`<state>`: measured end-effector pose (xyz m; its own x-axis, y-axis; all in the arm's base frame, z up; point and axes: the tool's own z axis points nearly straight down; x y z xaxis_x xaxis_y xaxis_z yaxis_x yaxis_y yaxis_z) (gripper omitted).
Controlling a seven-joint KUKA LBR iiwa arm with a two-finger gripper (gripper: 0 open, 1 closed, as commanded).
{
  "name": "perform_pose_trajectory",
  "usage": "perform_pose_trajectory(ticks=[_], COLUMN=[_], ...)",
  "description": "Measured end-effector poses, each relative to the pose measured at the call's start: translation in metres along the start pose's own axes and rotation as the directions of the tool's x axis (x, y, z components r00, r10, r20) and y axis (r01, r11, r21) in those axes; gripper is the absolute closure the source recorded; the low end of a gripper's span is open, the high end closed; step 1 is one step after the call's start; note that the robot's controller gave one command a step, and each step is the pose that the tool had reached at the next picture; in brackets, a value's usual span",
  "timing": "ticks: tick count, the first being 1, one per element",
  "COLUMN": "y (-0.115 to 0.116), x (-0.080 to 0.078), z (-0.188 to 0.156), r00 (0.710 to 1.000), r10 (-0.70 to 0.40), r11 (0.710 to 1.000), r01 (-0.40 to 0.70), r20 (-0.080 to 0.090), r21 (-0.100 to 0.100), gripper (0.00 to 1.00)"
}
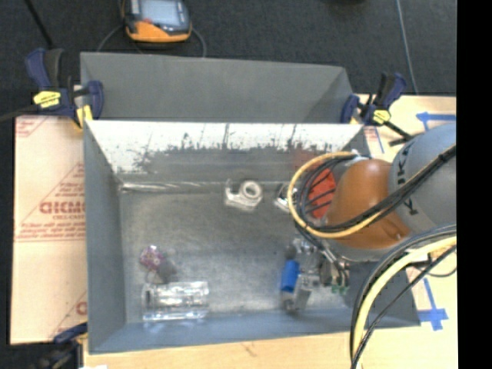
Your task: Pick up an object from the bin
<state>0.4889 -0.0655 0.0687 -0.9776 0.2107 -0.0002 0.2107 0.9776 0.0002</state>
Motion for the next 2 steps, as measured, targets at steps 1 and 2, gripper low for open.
perform_pose_trajectory(ticks=[1,2], y=[0.0,-0.014], x=[-0.002,-0.01], z=[-0.003,-0.116], r00=[1.0,1.0], r10=[-0.005,-0.002], r11=[1.0,1.0], r01=[0.005,0.002], r20=[0.006,0.011], r21=[0.001,0.0], gripper=[1.0,1.0])
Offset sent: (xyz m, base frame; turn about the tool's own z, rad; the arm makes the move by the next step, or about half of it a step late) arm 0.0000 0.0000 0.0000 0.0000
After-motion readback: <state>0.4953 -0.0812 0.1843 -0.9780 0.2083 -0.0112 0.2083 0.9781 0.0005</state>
